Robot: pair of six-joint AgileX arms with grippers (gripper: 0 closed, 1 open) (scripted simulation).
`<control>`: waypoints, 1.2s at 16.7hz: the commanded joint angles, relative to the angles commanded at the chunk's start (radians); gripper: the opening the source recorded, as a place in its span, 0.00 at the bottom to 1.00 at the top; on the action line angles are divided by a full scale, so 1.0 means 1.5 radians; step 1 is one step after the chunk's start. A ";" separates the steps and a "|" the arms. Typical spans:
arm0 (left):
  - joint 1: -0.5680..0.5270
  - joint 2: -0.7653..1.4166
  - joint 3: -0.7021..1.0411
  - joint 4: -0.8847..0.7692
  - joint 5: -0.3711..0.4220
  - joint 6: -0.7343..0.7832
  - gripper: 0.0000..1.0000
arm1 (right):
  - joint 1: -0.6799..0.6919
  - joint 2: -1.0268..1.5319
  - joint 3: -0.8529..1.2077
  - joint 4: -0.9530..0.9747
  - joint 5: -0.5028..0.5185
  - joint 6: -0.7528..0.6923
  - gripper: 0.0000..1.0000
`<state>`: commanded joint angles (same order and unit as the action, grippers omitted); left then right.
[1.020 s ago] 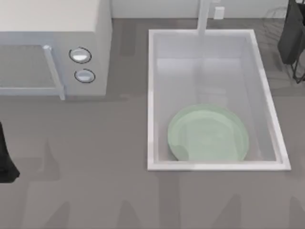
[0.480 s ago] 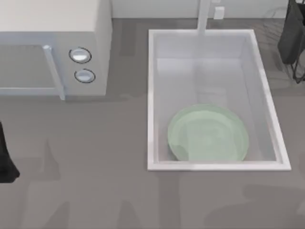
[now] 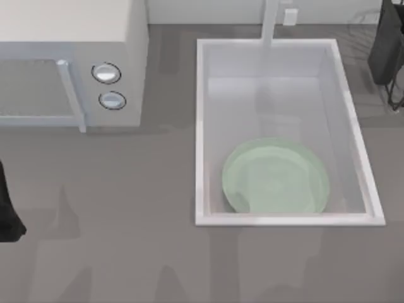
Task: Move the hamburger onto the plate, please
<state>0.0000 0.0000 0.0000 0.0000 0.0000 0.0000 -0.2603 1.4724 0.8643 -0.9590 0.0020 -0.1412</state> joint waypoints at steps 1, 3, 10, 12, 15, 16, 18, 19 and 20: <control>0.000 0.000 0.000 0.000 0.000 0.000 1.00 | 0.000 0.003 0.002 -0.002 0.000 0.000 1.00; 0.000 0.000 0.000 0.000 0.000 0.000 1.00 | 0.000 0.003 0.002 -0.002 0.000 0.000 1.00; 0.000 0.000 0.000 0.000 0.000 0.000 1.00 | 0.001 0.041 -0.041 0.078 0.000 0.002 1.00; 0.000 0.000 0.000 0.000 0.000 0.000 1.00 | 0.001 0.074 -0.071 0.149 0.000 0.002 1.00; 0.000 0.000 0.000 0.000 0.000 0.000 1.00 | 0.001 0.116 -0.111 0.229 0.000 0.003 1.00; 0.000 0.000 0.000 0.000 0.000 0.000 1.00 | 0.001 0.125 -0.118 0.242 0.000 0.003 1.00; 0.000 0.000 0.000 0.000 0.000 0.000 1.00 | 0.001 0.129 -0.122 0.248 0.000 0.003 1.00; 0.000 0.000 0.000 0.000 0.000 0.000 1.00 | 0.001 0.129 -0.122 0.248 0.000 0.003 1.00; 0.000 0.000 0.000 0.000 0.000 0.000 1.00 | 0.001 0.129 -0.122 0.248 0.000 0.003 1.00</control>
<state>0.0000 0.0000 0.0000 0.0000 0.0000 0.0000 -0.2590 1.6656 0.6817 -0.5872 0.0019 -0.1366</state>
